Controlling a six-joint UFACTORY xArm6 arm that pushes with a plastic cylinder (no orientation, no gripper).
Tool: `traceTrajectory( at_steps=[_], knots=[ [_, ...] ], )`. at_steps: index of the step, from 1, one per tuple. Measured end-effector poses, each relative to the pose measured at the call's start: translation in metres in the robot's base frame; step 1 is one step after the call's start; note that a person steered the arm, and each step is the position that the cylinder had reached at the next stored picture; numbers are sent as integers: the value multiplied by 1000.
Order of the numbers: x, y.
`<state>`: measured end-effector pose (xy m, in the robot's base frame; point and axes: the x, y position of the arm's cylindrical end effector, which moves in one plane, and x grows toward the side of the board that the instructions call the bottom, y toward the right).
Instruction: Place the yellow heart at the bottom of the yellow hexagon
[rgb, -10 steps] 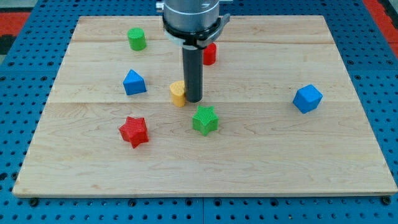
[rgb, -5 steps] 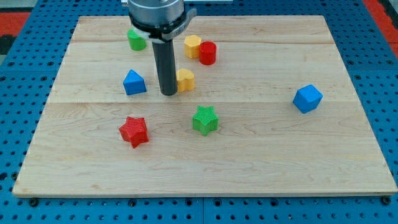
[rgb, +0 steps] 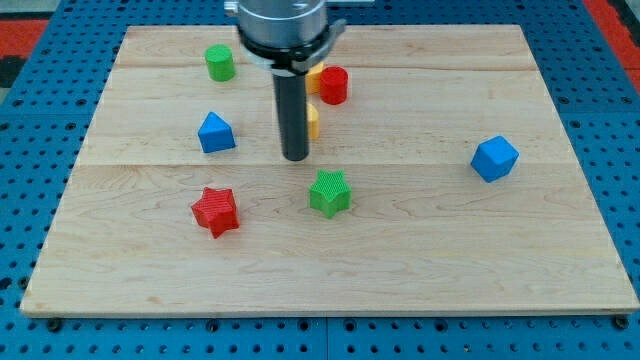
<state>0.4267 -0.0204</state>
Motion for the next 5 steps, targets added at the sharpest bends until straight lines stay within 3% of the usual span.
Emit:
traceTrajectory(
  at_steps=[2,4,5],
  knots=[
    [-52,8],
    [-38,-7],
    [-52,-15]
  ],
)
